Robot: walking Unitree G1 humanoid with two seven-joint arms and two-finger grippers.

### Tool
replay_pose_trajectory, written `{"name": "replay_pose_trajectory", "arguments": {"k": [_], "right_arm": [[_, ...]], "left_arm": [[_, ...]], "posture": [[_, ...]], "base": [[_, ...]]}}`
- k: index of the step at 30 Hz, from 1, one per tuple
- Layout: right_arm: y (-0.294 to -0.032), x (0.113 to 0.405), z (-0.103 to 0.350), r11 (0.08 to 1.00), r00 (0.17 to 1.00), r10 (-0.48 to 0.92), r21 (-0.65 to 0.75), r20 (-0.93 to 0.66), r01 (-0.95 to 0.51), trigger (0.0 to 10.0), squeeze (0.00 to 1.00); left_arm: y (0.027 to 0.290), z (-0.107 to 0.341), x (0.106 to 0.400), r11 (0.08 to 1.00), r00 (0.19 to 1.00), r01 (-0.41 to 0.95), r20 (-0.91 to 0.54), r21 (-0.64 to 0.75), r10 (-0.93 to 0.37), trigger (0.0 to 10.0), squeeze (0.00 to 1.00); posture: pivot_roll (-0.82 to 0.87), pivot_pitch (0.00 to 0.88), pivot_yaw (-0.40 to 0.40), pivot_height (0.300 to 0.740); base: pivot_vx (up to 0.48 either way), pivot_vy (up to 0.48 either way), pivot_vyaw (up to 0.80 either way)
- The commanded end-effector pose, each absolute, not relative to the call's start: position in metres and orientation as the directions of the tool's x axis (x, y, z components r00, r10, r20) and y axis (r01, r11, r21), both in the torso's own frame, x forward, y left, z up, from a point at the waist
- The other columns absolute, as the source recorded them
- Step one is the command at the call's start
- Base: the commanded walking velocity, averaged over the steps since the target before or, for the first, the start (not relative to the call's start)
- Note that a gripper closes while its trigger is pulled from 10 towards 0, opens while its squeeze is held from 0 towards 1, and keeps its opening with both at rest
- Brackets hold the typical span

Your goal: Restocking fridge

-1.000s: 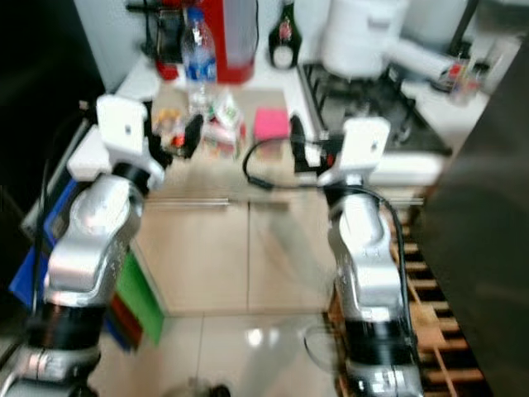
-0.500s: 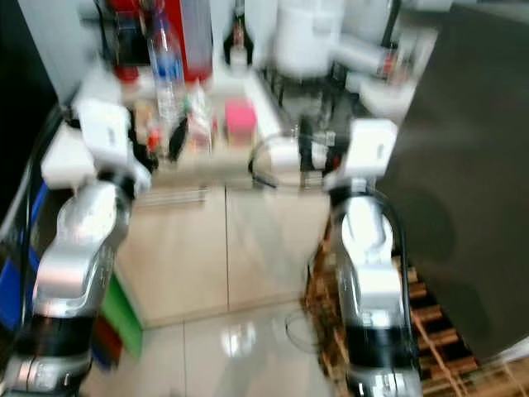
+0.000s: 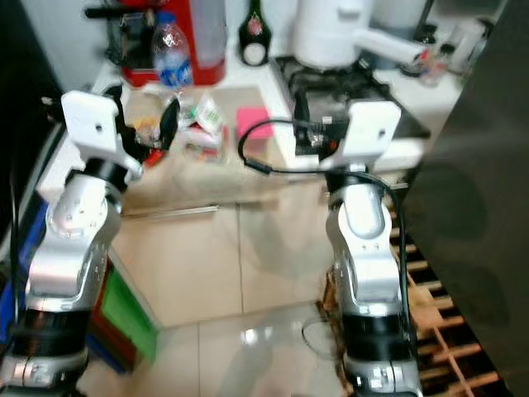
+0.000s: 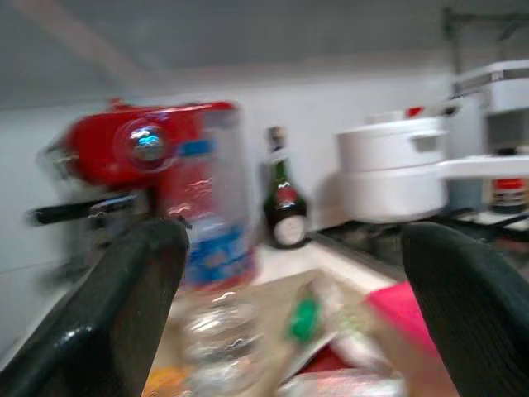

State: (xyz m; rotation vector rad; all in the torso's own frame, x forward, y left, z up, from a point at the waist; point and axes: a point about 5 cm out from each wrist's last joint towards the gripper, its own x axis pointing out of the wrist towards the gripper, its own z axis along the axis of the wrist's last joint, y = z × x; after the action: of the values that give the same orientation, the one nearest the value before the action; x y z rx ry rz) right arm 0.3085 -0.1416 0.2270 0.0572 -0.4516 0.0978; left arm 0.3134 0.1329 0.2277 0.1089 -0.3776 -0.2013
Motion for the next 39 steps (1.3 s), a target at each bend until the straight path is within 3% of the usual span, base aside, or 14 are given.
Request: {"name": "replay_pose_trajectory", "arguments": {"k": [1,16,22,28,33,39], "right_arm": [[-0.145,0.309,0.228,0.995,0.895,0.072,0.033,0.44,-0.096,10.0,0.27],[-0.143,0.309,0.227,0.994,0.898,0.081,0.034,0.432,-0.106,10.0,0.27],[-0.143,0.31,0.227,0.994,0.902,0.089,0.027,0.423,-0.11,10.0,0.28],[-0.139,0.306,0.226,0.993,0.901,0.096,0.025,0.424,-0.117,10.0,0.27],[-0.141,0.303,0.224,0.994,0.907,0.077,0.039,0.415,-0.103,10.0,0.27],[-0.139,0.302,0.224,0.993,0.908,0.092,0.032,0.409,-0.115,10.0,0.27]], "left_arm": [[0.128,0.23,0.313,0.97,0.903,0.191,0.36,0.153,-0.235,10.0,0.0],[0.129,0.235,0.316,0.979,0.904,0.182,0.376,0.094,-0.204,10.0,0.0],[0.149,0.25,0.344,0.995,0.937,0.066,0.339,0.076,-0.088,10.0,0.0],[0.171,0.287,0.366,0.996,0.936,0.075,0.342,0.043,-0.085,10.0,0.0],[0.166,0.303,0.376,0.995,0.924,0.094,0.369,0.04,-0.102,10.0,0.0],[0.155,0.298,0.392,0.98,0.94,0.195,0.293,-0.034,-0.177,10.0,0.0]], "posture": [[0.02,0.0,0.015,0.74],[0.02,0.0,0.019,0.74],[0.01,0.0,0.014,0.74],[0.0,0.0,0.045,0.74],[-0.01,0.0,0.052,0.74],[-0.01,0.0,0.048,0.74]], "base": [[0.472,0.0,0.0],[0.465,0.0,0.0],[0.422,0.0,0.0],[0.0,0.0,0.0],[0.0,0.0,0.0],[0.0,0.0,0.0]]}}
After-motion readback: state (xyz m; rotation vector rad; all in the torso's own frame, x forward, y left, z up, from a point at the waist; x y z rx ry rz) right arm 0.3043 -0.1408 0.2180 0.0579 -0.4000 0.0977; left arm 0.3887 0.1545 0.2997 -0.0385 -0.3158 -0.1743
